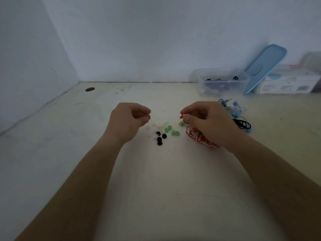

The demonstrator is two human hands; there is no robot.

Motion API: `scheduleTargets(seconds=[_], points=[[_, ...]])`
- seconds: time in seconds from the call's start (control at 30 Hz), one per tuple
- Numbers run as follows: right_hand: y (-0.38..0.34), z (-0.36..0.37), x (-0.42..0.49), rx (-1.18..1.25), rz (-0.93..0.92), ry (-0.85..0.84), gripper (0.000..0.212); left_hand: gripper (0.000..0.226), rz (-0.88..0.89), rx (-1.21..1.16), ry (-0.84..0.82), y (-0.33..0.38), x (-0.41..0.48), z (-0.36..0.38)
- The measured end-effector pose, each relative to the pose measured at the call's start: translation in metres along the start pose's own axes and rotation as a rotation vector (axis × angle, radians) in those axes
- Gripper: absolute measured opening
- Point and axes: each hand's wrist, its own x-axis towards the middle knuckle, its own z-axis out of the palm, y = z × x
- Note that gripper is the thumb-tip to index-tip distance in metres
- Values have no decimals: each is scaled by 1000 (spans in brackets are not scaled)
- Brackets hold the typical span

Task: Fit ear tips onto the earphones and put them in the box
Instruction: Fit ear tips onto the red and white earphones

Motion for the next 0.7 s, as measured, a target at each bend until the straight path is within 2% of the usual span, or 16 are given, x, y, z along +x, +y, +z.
scheduleTargets(seconds=[0.17,0.4,0.5,0.7], points=[[-1,0,0,-8,0,-27,14,15,-22,-293,-87,11,-9,5],[-7,-5,-3,28,-25,-73,11,17,-151,-688,-245,22,-15,30],[-10,-6,-4,18,-54,-88,10,23,-145,-720,-272,24,-17,34],[-11,-5,-4,57,-74,-122,11,27,-96,-620,-273,24,-18,37]])
